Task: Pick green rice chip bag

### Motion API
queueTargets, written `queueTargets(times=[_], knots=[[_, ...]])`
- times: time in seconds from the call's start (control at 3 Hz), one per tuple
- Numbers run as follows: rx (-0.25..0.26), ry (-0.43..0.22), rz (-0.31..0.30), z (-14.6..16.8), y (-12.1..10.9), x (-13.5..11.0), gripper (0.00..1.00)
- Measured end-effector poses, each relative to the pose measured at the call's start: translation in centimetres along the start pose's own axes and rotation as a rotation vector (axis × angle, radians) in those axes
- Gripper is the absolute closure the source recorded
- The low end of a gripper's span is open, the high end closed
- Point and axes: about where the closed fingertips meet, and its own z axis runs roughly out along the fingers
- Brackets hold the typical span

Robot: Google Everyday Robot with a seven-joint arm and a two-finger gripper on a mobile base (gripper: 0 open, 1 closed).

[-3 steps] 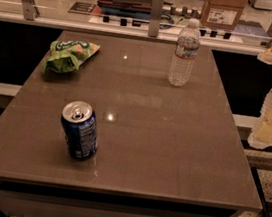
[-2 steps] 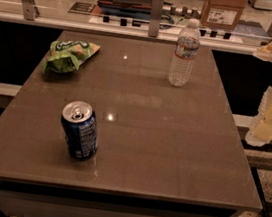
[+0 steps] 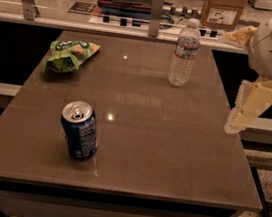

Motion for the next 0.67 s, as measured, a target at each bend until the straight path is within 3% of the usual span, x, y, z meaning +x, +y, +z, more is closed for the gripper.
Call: queueTargets(times=[0.67], knots=[[0.117, -0.134, -0.338, 3.0, -1.3, -5.7, 0.0]])
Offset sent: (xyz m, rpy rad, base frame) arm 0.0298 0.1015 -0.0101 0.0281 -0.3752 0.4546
